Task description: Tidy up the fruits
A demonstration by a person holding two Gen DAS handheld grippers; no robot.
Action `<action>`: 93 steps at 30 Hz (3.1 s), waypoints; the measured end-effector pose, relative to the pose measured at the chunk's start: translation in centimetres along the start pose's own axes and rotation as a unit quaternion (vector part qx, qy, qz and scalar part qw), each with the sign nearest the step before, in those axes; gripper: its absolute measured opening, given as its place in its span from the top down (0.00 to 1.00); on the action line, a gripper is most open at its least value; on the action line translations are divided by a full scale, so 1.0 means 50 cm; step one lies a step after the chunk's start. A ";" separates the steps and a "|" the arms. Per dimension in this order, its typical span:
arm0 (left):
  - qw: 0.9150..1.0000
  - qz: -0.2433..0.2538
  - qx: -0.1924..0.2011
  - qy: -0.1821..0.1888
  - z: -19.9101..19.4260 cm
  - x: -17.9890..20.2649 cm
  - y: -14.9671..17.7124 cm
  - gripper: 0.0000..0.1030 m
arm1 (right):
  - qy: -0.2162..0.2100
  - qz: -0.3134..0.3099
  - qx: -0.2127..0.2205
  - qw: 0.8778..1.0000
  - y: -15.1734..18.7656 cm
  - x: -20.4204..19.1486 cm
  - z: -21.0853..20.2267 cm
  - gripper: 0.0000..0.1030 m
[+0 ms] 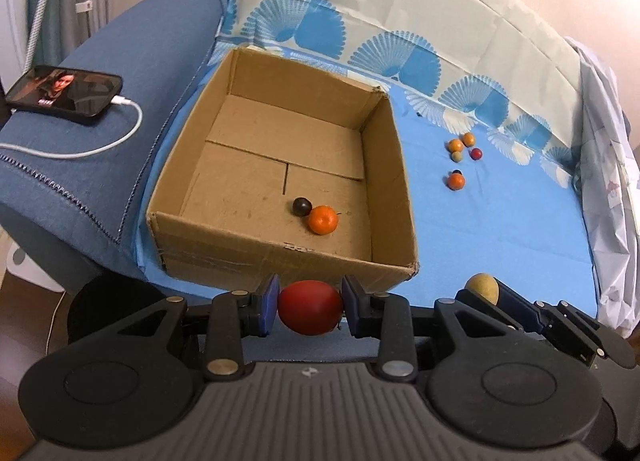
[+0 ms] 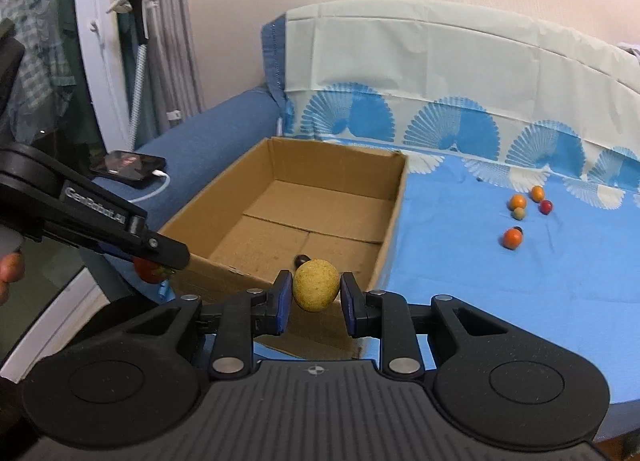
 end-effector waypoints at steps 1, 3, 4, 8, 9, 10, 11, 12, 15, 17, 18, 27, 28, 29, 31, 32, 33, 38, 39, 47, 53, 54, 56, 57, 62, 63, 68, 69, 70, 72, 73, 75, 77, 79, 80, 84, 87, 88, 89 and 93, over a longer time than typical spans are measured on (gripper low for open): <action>1.000 -0.001 0.000 0.002 -0.003 -0.001 -0.001 0.63 | -0.004 -0.003 0.001 1.000 -0.002 -0.001 0.000 0.74; 1.000 0.001 0.007 -0.008 -0.011 -0.004 -0.004 0.63 | -0.010 -0.011 0.000 1.000 -0.007 -0.007 0.006 0.74; 1.000 0.003 0.009 -0.014 -0.013 -0.006 -0.005 0.63 | -0.013 -0.011 0.002 1.000 -0.011 -0.009 0.009 0.74; 1.000 0.000 0.005 -0.020 -0.006 -0.005 -0.017 0.63 | -0.024 0.000 0.013 1.000 -0.018 -0.006 0.008 0.73; 1.000 -0.001 0.006 -0.018 -0.004 -0.003 -0.020 0.63 | -0.024 -0.002 0.010 1.000 -0.017 -0.005 0.011 0.73; 1.000 -0.002 0.006 -0.016 -0.001 -0.002 -0.023 0.63 | -0.025 -0.004 0.005 1.000 -0.015 -0.003 0.015 0.73; 1.000 -0.002 0.006 -0.014 0.001 -0.002 -0.027 0.63 | -0.024 -0.004 0.001 1.000 -0.015 0.000 0.018 0.73; 1.000 -0.002 0.005 -0.012 0.004 -0.001 -0.031 0.63 | -0.022 -0.003 -0.002 1.000 -0.016 0.004 0.022 0.73; 1.000 0.001 0.002 -0.011 0.015 -0.002 -0.043 0.63 | -0.019 0.006 -0.005 1.000 -0.026 0.012 0.037 0.73; 1.000 0.001 0.000 -0.012 0.025 -0.007 -0.055 0.63 | -0.017 0.005 -0.004 1.000 -0.032 0.013 0.048 0.73; 1.000 0.000 0.000 -0.014 0.030 -0.010 -0.062 0.63 | -0.015 0.003 -0.003 1.000 -0.037 0.013 0.055 0.73; 1.000 -0.017 0.007 -0.021 0.088 -0.043 -0.150 0.63 | -0.010 -0.021 -0.006 1.000 -0.088 0.002 0.141 0.73; 1.000 -0.018 0.007 -0.023 0.096 -0.045 -0.159 0.63 | -0.009 -0.023 -0.008 1.000 -0.094 0.002 0.155 0.73; 0.999 -0.019 0.005 -0.026 0.108 -0.049 -0.169 0.63 | -0.009 -0.025 -0.011 1.000 -0.097 0.002 0.168 0.73; 0.999 -0.024 -0.002 -0.026 0.133 -0.057 -0.187 0.63 | -0.008 -0.027 -0.017 0.999 -0.104 0.002 0.197 0.73; 0.999 -0.026 -0.006 -0.028 0.147 -0.060 -0.196 0.63 | -0.008 -0.029 -0.020 0.999 -0.106 0.002 0.212 0.73; 0.999 -0.026 -0.007 -0.031 0.160 -0.064 -0.205 0.63 | -0.007 -0.030 -0.024 0.999 -0.107 0.001 0.226 0.73; 0.998 -0.025 -0.024 -0.045 0.231 -0.081 -0.232 0.63 | -0.003 -0.037 -0.048 0.998 -0.107 0.004 0.294 0.74; 0.998 -0.026 -0.029 -0.050 0.246 -0.085 -0.235 0.63 | -0.002 -0.039 -0.053 0.998 -0.106 0.004 0.307 0.73; 0.995 -0.015 -0.069 -0.068 0.343 -0.105 -0.223 0.63 | -0.004 -0.055 -0.090 0.994 -0.081 0.002 0.383 0.73; 0.992 -0.007 -0.088 -0.091 0.397 -0.121 -0.211 0.63 | -0.004 -0.079 -0.109 0.991 -0.058 -0.007 0.414 0.73; 0.991 -0.005 -0.090 -0.095 0.405 -0.124 -0.209 0.63 | -0.003 -0.082 -0.111 0.990 -0.056 -0.007 0.419 0.73; 0.990 -0.004 -0.095 -0.101 0.418 -0.130 -0.206 0.63 | -0.001 -0.084 -0.118 0.989 -0.052 -0.006 0.430 0.73; 0.990 -0.003 -0.096 -0.103 0.423 -0.131 -0.205 0.63 | 0.000 -0.086 -0.120 0.989 -0.050 -0.005 0.434 0.73; 0.993 0.025 -0.083 -0.086 0.426 -0.117 -0.200 0.15 | 0.000 -0.103 -0.126 0.987 -0.046 -0.012 0.444 0.67; 0.994 0.029 -0.072 -0.079 0.417 -0.111 -0.200 0.09 | 0.000 -0.105 -0.125 0.987 -0.049 -0.013 0.440 0.59; 0.994 0.060 -0.029 -0.085 0.342 -0.083 -0.204 0.08 | 0.025 -0.133 -0.082 0.987 -0.077 -0.020 0.382 0.11; 0.994 0.060 -0.017 -0.089 0.321 -0.081 -0.202 0.02 | 0.026 -0.135 -0.074 0.988 -0.083 -0.021 0.365 0.10; 0.994 0.058 -0.007 -0.090 0.299 -0.079 -0.198 0.00 | 0.026 -0.134 -0.069 0.988 -0.086 -0.020 0.348 0.07; 0.994 0.049 0.010 -0.094 0.256 -0.078 -0.181 0.00 | 0.029 -0.121 -0.069 0.990 -0.086 -0.014 0.315 0.05; 0.995 0.045 0.010 -0.092 0.240 -0.076 -0.170 0.00 | 0.030 -0.108 -0.071 0.991 -0.085 -0.009 0.300 0.05; 0.996 0.036 0.002 -0.087 0.210 -0.075 -0.137 0.00 | 0.029 -0.081 -0.084 0.993 -0.069 -0.003 0.271 0.05; 0.996 0.032 -0.006 -0.085 0.184 -0.072 -0.103 0.00 | 0.027 -0.055 -0.103 0.993 -0.047 -0.001 0.245 0.05; 0.996 0.034 -0.012 -0.086 0.164 -0.070 -0.070 0.00 | 0.026 -0.032 -0.114 0.993 -0.028 -0.005 0.221 0.05; 0.995 0.035 -0.013 -0.087 0.153 -0.069 -0.055 0.00 | 0.026 -0.025 -0.117 0.992 -0.019 -0.007 0.208 0.05; 0.995 0.036 -0.006 -0.090 0.111 -0.067 -0.017 0.00 | 0.035 -0.009 -0.102 0.994 -0.001 -0.018 0.150 0.04; 0.996 0.036 0.005 -0.087 0.087 -0.061 0.000 0.00 | 0.047 -0.010 -0.070 0.996 -0.003 -0.024 0.112 0.03; 0.996 0.037 0.009 -0.086 0.076 -0.058 0.005 0.00 | 0.049 -0.011 -0.059 0.997 -0.004 -0.025 0.098 0.03; 0.995 0.039 0.015 -0.086 0.066 -0.052 0.009 0.00 | 0.050 -0.013 -0.050 0.997 -0.005 -0.029 0.086 0.03; 0.994 0.051 0.034 -0.091 0.037 -0.033 0.021 0.00 | 0.047 -0.020 -0.028 0.998 -0.004 -0.037 0.049 0.02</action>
Point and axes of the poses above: each gripper's, at about its wrist camera, not at the fingertips, and z roughly the way its jaws point, x to its right, y to its underside, the point moved 5 cm from there along z, roughly the way its jaws point, and after that the axes turned 5 degrees about -x, right-handed, at the moved point
